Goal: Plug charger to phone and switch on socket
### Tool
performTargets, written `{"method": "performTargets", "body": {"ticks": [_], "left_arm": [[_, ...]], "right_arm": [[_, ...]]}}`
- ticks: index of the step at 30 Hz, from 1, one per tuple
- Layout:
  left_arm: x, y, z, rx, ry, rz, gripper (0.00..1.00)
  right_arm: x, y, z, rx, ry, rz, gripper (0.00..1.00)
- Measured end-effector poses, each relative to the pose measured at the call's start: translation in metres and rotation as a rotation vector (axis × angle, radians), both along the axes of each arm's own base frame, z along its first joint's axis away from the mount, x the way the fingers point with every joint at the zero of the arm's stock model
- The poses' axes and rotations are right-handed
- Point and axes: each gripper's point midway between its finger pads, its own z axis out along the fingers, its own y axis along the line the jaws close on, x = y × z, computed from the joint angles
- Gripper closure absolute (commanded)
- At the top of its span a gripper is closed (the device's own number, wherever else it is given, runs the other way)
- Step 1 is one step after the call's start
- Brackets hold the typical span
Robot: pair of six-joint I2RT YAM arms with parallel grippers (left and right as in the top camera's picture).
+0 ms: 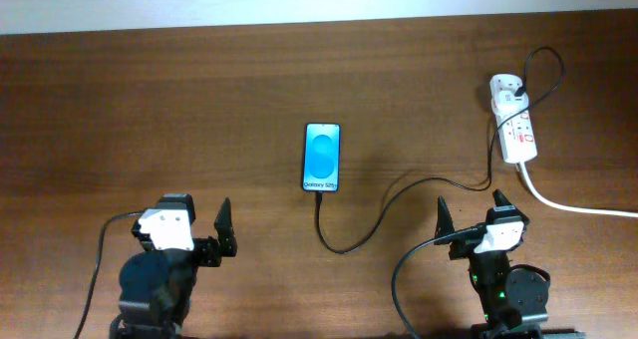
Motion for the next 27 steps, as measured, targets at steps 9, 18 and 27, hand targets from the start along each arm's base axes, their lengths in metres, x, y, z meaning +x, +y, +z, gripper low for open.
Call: {"method": "performTargets", "body": {"ticks": [9,18,27], "left_arm": [[0.003,-0.005,-0.011,-0.028,-0.174,-0.029,0.01],[0.002,-0.005,-0.005,0.026,-0.375,-0.042,0.01],[0.001,0.004,-0.004,0.077,-0.449,-0.007,0.01]], "right_arm": [[0.0,0.0,0.0,0.0,0.0,0.0,0.02],[0.0,0.0,0.0,0.0,0.0,0.0,0.02],[0.0,0.0,0.0,0.0,0.0,0.0,0.02]]}}
